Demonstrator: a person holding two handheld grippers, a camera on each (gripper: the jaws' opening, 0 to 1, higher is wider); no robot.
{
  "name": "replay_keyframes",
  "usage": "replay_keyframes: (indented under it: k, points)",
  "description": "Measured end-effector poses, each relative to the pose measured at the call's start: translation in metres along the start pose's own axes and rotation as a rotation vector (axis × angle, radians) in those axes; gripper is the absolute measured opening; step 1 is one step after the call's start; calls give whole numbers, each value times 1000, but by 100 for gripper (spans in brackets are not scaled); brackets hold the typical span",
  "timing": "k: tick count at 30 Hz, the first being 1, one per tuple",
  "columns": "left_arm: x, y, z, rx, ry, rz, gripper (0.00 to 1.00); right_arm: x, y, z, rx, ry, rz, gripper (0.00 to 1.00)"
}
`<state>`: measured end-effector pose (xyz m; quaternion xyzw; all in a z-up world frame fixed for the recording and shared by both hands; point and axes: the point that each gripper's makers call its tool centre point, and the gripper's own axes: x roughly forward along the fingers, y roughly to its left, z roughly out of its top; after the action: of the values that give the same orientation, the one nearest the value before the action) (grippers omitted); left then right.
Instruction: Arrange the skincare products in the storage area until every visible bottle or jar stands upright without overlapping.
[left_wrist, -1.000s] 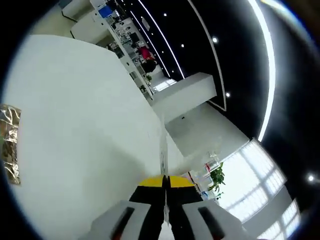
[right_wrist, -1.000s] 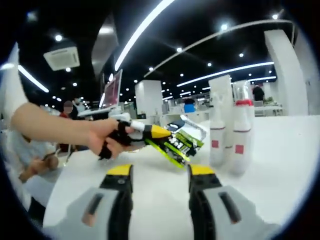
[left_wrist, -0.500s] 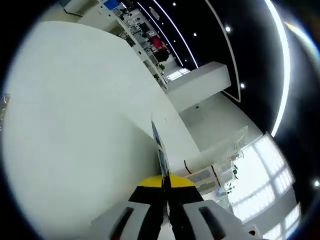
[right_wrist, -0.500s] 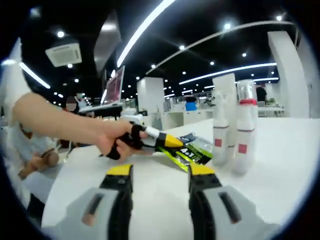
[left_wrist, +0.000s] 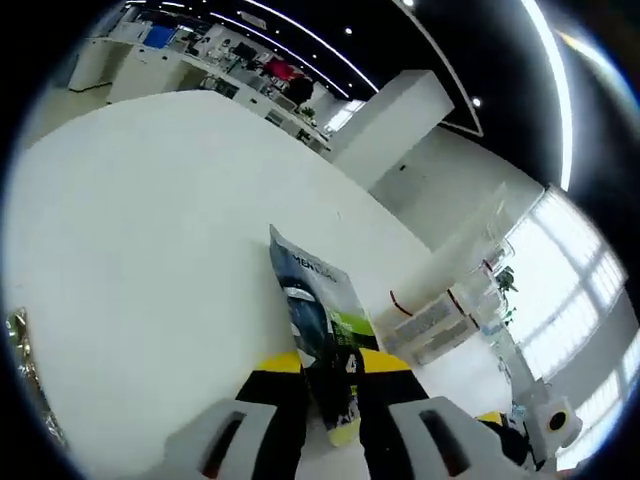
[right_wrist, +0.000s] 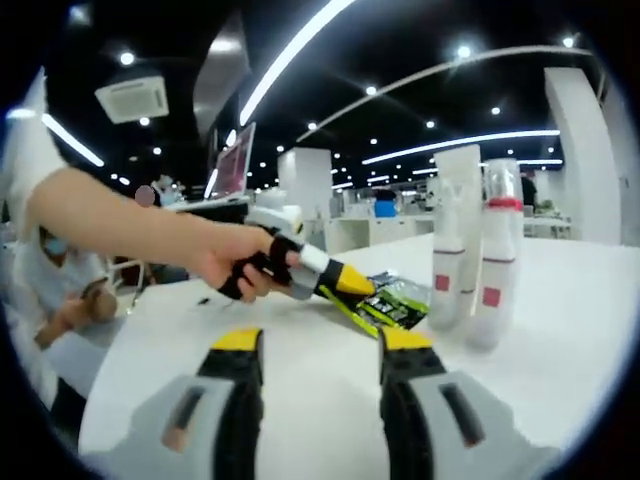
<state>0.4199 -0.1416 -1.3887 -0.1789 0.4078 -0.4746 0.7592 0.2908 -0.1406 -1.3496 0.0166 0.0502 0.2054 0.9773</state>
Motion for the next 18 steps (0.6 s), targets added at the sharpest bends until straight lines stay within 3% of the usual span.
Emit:
replay_keyframes:
  k: [5, 11, 15, 18]
  points:
    - [-1, -1, -6, 186, 70, 43, 28, 0, 0, 0, 3, -1, 0, 44]
    - [-3, 2, -1, 276, 86, 102, 50, 1, 1, 0, -1, 3, 0, 44]
    - [-4, -3, -9, 402, 137, 73, 52, 1, 1, -1, -5, 6, -2, 44]
    - [-5, -4, -10, 411, 139, 79, 56, 1, 1, -1, -7, 8, -2, 44]
